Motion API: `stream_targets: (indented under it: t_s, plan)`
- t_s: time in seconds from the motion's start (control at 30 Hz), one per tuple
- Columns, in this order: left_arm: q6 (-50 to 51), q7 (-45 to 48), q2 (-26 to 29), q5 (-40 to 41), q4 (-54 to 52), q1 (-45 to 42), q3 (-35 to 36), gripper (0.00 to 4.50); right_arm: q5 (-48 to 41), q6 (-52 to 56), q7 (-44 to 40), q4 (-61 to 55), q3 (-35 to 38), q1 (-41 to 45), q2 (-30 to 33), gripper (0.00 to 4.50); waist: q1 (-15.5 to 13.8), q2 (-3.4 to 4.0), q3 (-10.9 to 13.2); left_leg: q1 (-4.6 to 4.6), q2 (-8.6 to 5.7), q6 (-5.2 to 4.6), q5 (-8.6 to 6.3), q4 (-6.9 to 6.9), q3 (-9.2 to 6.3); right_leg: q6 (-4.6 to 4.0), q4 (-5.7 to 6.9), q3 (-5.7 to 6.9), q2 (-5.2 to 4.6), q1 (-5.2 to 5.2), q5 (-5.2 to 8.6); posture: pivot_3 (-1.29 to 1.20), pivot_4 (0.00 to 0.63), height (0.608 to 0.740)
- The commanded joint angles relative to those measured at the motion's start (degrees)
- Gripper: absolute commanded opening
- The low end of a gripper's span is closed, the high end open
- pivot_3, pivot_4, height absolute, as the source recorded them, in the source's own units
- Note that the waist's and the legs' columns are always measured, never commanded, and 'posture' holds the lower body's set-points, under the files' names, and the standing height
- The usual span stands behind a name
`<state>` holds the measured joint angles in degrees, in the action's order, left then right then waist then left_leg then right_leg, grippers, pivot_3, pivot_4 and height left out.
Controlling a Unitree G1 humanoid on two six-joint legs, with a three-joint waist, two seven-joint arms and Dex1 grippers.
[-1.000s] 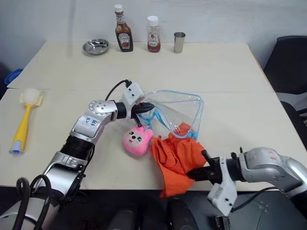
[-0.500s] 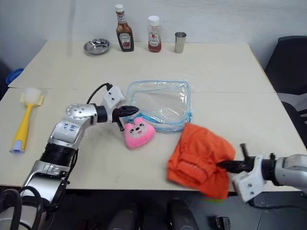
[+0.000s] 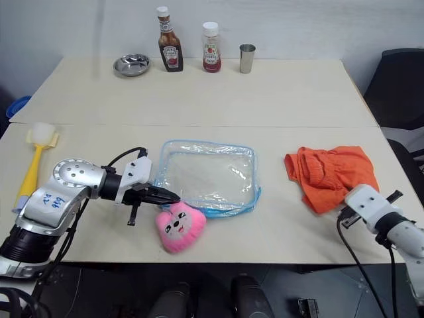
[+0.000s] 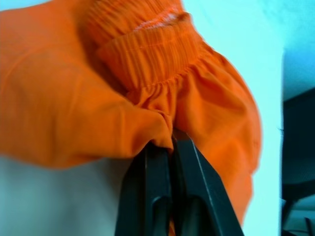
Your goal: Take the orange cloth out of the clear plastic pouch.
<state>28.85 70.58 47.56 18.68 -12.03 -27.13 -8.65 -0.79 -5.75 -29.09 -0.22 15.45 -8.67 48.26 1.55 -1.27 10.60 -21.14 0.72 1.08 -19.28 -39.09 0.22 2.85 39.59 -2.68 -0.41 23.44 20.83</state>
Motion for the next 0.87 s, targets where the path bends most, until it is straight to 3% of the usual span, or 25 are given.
stream_targets:
  t_s: [0.03, 0.13, 0.3, 0.47, 0.57, 0.7, 0.87]
  plan:
    - [-0.18, 0.56, 0.56, 2.42, -3.54, 1.65, 2.05, 0.0, 1.13, 1.28, 0.66, -2.93, -0.22, -0.34, -1.36, 0.47, 0.0, 0.0, 0.0, -0.01, -0.01, -0.01, 0.0, 0.0, 0.0, 0.0, 0.0, 0.0, 0.0, 0.01, 0.0, 0.0, 0.15, 0.74]
    - [0.79, -2.37, -0.36, 3.04, -3.6, 2.68, 3.92, 0.0, -2.15, 4.52, -2.84, -4.74, -0.43, -0.36, -2.1, 1.29, 0.0, 0.0, 0.0, 0.01, -0.01, -0.18, -0.1, 0.0, 0.0, 0.0, 0.01, 0.0, 0.0, 0.01, 0.0, 0.0, 0.15, 0.74]
    - [5.24, -5.04, -0.43, 8.9, -6.63, 6.51, 10.61, 1.49, -9.9, 12.46, -9.08, -10.46, 5.3, -2.83, -0.19, 2.96, 0.03, 0.0, 0.0, -0.01, 0.02, -0.26, -0.15, 0.02, -0.03, 0.0, 0.0, 0.01, 0.01, 0.01, 0.0, 0.0, 0.15, 0.74]
    - [13.06, -9.86, 0.78, 17.74, -9.35, 11.92, 24.96, 2.96, -23.57, 24.23, -23.54, -11.02, 20.35, -8.42, 5.48, 4.5, -0.08, 0.01, 0.01, -0.01, 0.02, -0.31, -0.17, 0.03, -0.05, 0.0, -0.04, 0.03, -0.02, -0.02, 0.0, 0.0, 0.15, 0.74]
    - [14.28, -6.28, 5.39, 19.7, -8.68, 17.17, 31.21, 2.96, -27.08, 28.51, -30.7, -6.54, 27.47, -11.39, 8.94, 4.5, -0.07, 0.01, 0.01, 0.03, 0.02, -0.35, -0.2, 0.08, -0.11, 0.0, -0.12, 0.07, -0.01, -0.07, 0.0, 0.0, 0.15, 0.74]
    - [10.39, 0.17, 12.6, 16.31, 1.3, 25.03, 38.28, 2.96, -28.76, 33.47, -39.43, 5.53, 34.59, -13.53, 14.14, 4.5, 0.09, 0.0, 0.01, 0.23, 0.0, -0.37, -0.21, 0.26, -0.07, -0.01, -0.28, 0.05, -0.04, -0.21, 0.0, 0.0, 0.15, 0.74]
    - [3.36, 2.15, 16.15, 12.43, 10.46, 26.35, 40.06, 2.96, -27.63, 34.27, -40.5, 11.51, 34.77, -11.34, 15.79, 4.5, 0.19, 0.0, 0.05, 1.23, 0.0, -0.42, -0.19, 1.05, -0.03, -0.04, -0.9, 0.05, -0.09, -1.2, 0.02, 0.0, 0.15, 0.74]
